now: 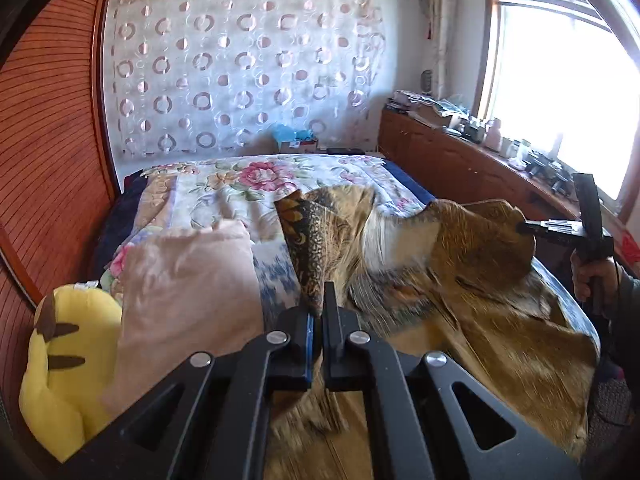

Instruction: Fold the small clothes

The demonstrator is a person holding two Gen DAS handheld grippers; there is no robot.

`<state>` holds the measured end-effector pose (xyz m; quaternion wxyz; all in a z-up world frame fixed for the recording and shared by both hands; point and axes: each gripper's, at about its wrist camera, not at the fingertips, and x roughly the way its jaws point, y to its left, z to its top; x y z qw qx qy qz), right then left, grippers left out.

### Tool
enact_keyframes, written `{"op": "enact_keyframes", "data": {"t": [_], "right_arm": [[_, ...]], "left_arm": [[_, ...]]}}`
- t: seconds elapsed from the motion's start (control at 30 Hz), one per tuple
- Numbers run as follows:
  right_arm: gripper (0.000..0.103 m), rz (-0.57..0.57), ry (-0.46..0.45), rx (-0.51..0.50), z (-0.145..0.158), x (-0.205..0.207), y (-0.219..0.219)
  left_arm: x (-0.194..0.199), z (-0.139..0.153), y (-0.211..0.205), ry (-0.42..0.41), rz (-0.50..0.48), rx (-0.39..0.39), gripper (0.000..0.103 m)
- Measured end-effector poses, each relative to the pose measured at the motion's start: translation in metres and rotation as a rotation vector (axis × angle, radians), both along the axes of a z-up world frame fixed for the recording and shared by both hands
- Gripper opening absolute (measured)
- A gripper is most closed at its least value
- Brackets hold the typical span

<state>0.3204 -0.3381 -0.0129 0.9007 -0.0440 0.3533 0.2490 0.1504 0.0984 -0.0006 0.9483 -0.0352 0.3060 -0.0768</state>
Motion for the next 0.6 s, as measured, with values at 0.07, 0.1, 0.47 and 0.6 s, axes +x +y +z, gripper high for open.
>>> {"op": "enact_keyframes", "data": {"t": [0.07,0.1,0.47,0.6], "right_arm": [[0.002,0.001,-0.012,0.02,0.006,-0.019,-0.005],[0.002,0.001,-0.021,0.032,0.01,-0.033,-0.01],[0.002,0.004,-0.057,0.067,0.012,-0.152,-0.046],[0.002,-0.008,-0.033,0.042,-0.001,-0.186,-0.062]], "left_arm": [[-0.019,-0.002,-0.002,-0.001,-0.001,0.012,0.001],[-0.029,-0.003,-0.001,-0.002,0.002,0.013,0.001],[-0.141,-0.022,0.016,-0.01,0.081,-0.073,0.001],[-0.168,-0.028,0.01,-0.014,0.106,-0.044,0.001]]}}
